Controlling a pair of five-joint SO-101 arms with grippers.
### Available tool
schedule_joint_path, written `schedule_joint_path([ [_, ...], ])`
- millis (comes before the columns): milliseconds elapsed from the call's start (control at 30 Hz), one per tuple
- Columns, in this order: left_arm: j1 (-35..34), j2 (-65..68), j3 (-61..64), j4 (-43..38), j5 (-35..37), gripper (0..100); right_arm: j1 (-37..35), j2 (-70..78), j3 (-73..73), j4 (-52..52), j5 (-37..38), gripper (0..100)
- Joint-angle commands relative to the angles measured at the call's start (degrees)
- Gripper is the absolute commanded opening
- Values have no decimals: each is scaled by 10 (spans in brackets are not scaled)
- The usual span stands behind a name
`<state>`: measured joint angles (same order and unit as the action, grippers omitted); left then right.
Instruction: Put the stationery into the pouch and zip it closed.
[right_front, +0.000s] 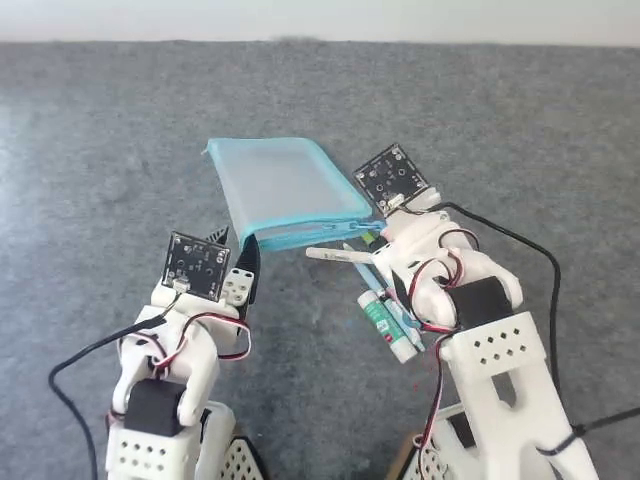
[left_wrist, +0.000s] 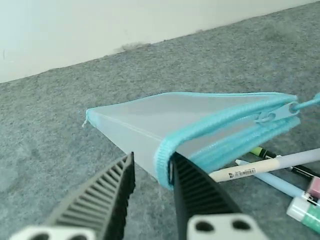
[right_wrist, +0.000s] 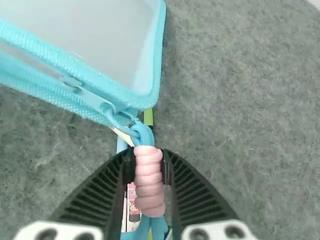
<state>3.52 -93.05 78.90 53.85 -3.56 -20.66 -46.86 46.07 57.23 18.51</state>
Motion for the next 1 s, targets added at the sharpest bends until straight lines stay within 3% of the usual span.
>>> schedule_joint_path([
  [0,-8,-5,-7,-18,11,98,19,0,-5,-6,12,7],
  [767,-40,-4,-16,-15,25,127,38,1,5,-5,39,8],
  [967,-1,-4,-15,1,23,242,-50,0,-79,54,36,7],
])
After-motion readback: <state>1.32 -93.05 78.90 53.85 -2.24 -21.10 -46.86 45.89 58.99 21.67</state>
